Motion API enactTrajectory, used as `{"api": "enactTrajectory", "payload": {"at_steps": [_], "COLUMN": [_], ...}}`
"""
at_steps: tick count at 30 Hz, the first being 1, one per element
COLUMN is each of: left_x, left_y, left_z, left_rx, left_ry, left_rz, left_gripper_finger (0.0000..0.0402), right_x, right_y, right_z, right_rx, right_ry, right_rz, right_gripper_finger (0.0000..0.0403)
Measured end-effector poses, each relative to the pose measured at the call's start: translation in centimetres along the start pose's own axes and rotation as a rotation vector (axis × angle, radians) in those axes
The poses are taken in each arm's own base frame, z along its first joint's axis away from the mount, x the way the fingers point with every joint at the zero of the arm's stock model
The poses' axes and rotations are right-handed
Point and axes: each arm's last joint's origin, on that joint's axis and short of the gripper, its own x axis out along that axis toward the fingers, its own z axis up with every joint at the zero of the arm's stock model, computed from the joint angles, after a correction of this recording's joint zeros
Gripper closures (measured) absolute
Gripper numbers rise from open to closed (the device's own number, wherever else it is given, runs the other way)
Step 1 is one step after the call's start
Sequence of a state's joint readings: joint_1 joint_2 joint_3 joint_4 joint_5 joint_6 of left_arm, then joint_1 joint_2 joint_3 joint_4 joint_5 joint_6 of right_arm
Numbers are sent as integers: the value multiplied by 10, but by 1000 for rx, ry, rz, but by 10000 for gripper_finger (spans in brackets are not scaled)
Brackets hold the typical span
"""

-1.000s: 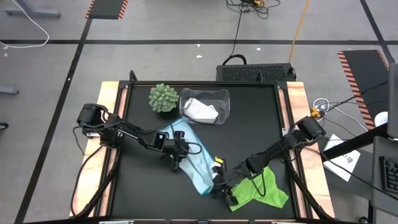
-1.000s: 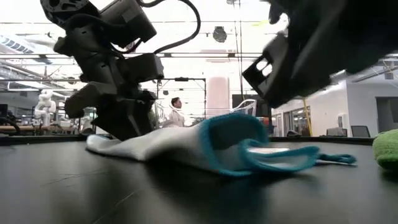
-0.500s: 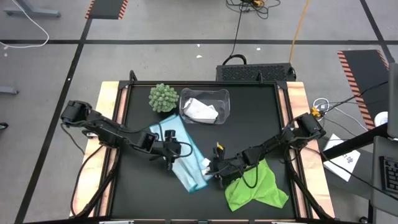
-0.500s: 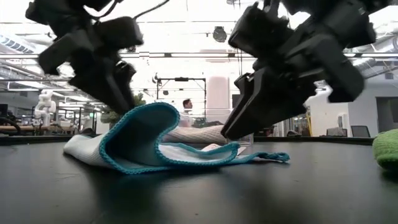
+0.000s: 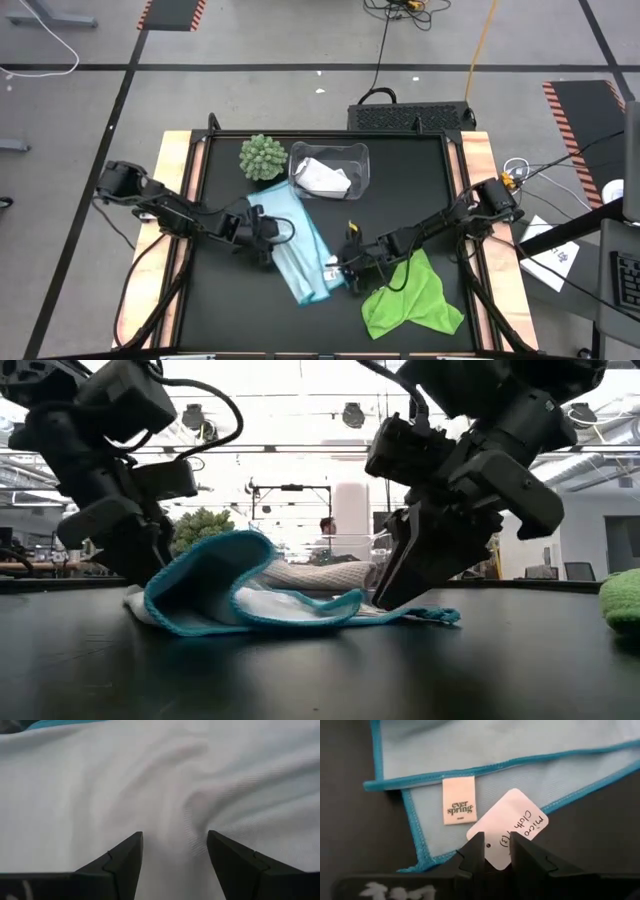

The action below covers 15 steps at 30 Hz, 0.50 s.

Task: Fold microfiber towels
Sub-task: Fold the blue towel

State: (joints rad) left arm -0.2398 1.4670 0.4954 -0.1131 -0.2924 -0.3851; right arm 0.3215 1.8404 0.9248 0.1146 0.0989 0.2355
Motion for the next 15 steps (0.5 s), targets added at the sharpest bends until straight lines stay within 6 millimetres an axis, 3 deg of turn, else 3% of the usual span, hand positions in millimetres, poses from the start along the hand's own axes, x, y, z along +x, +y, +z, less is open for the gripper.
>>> {"api": "enactTrajectory", "payload": {"at_steps": [8,15], "left_x": [5,3], "left_y": [16,7], "left_z": [2,-2], "left_rx": [31,32], "left_ry": [28,95], "left_rz": [37,-162], "left_gripper_finger": [177,177], "right_x": [0,-2], "right_y": [11,20], "right_z": [-3,-2], "right_rx": [54,-3], "right_ry": [-78,-125], "right_rz": [189,192], "right_gripper_finger": [321,321]}}
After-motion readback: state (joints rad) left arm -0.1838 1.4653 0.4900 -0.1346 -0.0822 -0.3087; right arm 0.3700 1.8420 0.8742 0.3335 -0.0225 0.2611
